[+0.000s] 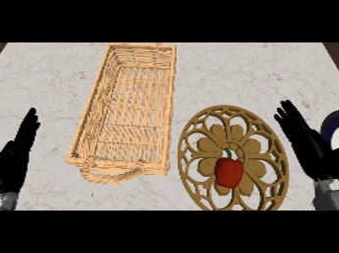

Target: Pick the bell pepper from the placemat and place it in the basket

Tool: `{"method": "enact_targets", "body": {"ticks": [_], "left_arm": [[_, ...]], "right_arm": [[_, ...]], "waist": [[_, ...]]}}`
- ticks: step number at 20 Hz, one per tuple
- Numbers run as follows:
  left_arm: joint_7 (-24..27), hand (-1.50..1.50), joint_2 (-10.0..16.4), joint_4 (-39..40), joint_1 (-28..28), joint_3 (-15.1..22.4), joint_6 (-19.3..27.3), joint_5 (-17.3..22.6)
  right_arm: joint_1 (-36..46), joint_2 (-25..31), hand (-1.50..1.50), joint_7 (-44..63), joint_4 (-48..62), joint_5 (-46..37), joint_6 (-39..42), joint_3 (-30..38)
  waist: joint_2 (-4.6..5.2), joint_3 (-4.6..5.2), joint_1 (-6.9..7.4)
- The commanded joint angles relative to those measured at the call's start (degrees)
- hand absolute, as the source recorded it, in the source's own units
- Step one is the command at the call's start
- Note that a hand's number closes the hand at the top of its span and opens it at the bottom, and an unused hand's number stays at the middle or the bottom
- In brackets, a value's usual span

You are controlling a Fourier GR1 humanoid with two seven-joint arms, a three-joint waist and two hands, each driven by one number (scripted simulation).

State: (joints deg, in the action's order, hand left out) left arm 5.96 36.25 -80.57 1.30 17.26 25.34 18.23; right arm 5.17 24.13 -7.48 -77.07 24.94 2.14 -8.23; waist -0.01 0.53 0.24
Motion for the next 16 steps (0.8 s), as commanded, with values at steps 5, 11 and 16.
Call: {"method": "enact_targets", "body": {"ticks": [5, 11, 16], "left_arm": [[-4.0, 0.0, -1.2, -3.1, 4.1, -3.8, 0.9, 3.2], [-7.4, 0.0, -2.0, -4.4, 6.7, -3.3, -1.7, 5.5], [-7.0, 0.0, -1.8, -4.0, 6.8, -3.6, -2.4, 5.7]], "right_arm": [[-5.3, 6.0, 1.5, 4.7, -6.8, -12.6, -25.0, 7.6], [-3.3, -4.6, -1.5, 2.1, -15.3, -30.1, -47.6, 0.7], [-5.8, -5.5, -1.5, 13.7, -10.5, -43.2, -61.9, 1.0]], "waist": [[-1.07, -0.14, -4.47], [-0.41, -0.21, -1.57], [-0.12, 0.25, -1.31]]}}
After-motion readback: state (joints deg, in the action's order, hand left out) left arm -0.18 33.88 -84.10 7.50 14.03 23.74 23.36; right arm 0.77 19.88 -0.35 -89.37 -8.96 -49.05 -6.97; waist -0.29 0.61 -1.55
